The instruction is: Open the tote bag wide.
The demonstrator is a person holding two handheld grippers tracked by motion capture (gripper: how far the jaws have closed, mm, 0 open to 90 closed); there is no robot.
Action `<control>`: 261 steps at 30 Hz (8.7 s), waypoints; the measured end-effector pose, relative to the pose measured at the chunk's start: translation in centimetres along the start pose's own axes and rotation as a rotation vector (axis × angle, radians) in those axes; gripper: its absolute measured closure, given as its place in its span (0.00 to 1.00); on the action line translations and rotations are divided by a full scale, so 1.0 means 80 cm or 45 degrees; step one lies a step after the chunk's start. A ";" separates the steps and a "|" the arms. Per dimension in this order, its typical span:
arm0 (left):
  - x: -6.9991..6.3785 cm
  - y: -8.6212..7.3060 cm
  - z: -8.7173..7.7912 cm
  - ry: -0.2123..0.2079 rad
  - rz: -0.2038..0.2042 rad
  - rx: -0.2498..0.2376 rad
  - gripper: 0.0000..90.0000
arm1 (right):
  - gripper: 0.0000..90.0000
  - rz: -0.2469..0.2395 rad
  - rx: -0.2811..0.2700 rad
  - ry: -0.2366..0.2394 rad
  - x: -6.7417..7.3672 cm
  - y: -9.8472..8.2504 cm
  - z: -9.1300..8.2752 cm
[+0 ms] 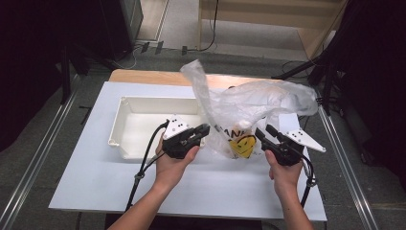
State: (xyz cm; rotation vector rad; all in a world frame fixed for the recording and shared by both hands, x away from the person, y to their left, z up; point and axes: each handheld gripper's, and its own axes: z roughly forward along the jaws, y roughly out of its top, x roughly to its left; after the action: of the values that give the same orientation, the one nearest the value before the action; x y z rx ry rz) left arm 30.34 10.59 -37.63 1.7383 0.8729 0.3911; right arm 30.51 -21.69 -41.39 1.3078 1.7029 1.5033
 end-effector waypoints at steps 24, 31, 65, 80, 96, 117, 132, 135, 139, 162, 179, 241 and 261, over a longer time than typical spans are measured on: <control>-0.019 -0.046 0.030 -0.116 0.032 0.108 1.00 | 0.52 0.046 -0.186 0.000 0.012 0.052 -0.018; -0.027 -0.061 0.034 -0.143 0.038 0.144 1.00 | 1.00 0.055 -0.038 -0.041 0.004 0.036 0.013; -0.040 -0.103 0.015 -0.114 0.015 0.165 0.61 | 1.00 0.024 0.279 -0.146 -0.018 -0.028 0.059; -0.047 -0.052 -0.020 -0.065 0.026 -0.045 0.25 | 1.00 0.009 0.255 -0.134 -0.012 -0.029 0.056; -0.069 -0.010 -0.011 -0.007 0.079 -0.093 0.15 | 1.00 -0.009 0.259 -0.135 -0.011 -0.031 0.056; -0.063 0.002 0.028 -0.008 0.111 -0.036 0.36 | 1.00 -0.050 0.290 -0.136 -0.007 -0.036 0.059; -0.045 -0.030 0.045 0.004 0.077 0.126 1.00 | 1.00 -0.028 0.296 -0.137 -0.014 -0.039 0.058; -0.045 -0.044 0.046 0.003 0.077 0.151 1.00 | 1.00 -0.009 0.303 -0.135 -0.017 -0.039 0.058; -0.046 -0.062 0.047 -0.002 0.054 0.172 1.00 | 1.00 0.000 0.327 -0.141 -0.021 -0.041 0.060; -0.051 -0.026 0.013 -0.015 -0.017 -0.010 0.10 | 1.00 0.011 0.339 -0.163 -0.026 -0.044 0.060; -0.071 0.020 0.048 -0.020 0.057 -0.013 0.20 | 0.99 -0.026 0.368 -0.153 -0.020 -0.050 0.063; -0.048 -0.110 0.077 0.114 -0.010 0.361 1.00 | 0.71 0.058 0.134 -0.185 -0.025 0.018 0.038; -0.047 -0.110 0.075 0.103 -0.018 0.365 1.00 | 0.99 0.110 0.555 -0.302 -0.055 -0.046 0.080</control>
State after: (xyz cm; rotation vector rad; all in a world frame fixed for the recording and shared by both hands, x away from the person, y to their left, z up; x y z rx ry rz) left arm 28.52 4.94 -47.25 1.9889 1.0388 0.3412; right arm 36.59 -22.44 -47.39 1.7216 1.8963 0.9970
